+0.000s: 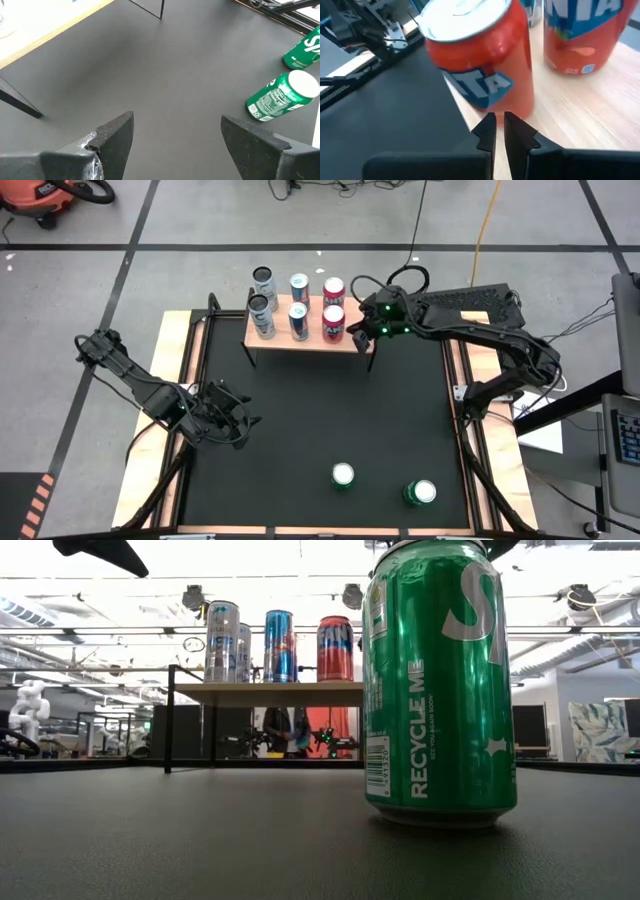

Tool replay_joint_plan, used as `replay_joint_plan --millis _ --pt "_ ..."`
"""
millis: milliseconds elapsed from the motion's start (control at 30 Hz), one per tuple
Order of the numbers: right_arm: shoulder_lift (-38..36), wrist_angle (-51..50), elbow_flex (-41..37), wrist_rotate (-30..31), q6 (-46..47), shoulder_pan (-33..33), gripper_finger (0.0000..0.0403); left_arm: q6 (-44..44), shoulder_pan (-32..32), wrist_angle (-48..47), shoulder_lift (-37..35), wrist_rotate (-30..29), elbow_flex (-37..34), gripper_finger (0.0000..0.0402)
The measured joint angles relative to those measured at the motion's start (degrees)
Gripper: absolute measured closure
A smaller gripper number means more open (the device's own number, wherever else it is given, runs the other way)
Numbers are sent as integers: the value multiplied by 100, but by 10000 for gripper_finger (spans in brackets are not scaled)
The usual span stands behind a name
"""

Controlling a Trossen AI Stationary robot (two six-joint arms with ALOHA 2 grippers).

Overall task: Place canned beverage on shelf
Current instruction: Put the left green soda can on the shelf

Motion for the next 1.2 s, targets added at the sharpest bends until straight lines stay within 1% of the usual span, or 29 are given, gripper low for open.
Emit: replay_joint_plan --millis 67,200,300,433,567,667,733,833,967,1100,1200 --pt "-154 -290 150 -5 1 0 388 -2 -2 22 0 0 0 103" --pt "-538 -1216 476 -13 -15 74 388 4 -2 57 0 3 0 103" --pt "-871 -1899 594 -87 220 216 388 8 4 55 0 3 0 103" --pt "-1340 -2416 615 -470 897 528 388 13 7 48 0 0 0 103" --pt "-1683 -2746 613 -460 1655 1097 388 146 7 48 0 -4 0 103" --pt "-1918 -2580 613 -447 2261 1611 388 469 3 67 0 0 0 103" --pt "-2052 -2319 613 -256 2671 2002 388 496 2 103 0 67 0 103" --pt "-2185 -2103 613 395 3168 2630 388 505 2 213 0 149 0 103" --pt "-2181 -2118 613 1218 3618 3490 388 507 2 568 0 166 0 103" --pt "-2008 -2161 613 1717 3996 4239 388 577 -2 1180 0 218 0 103" --pt "-1826 -2237 612 1859 4209 4606 388 1071 -2 1918 0 449 0 103"
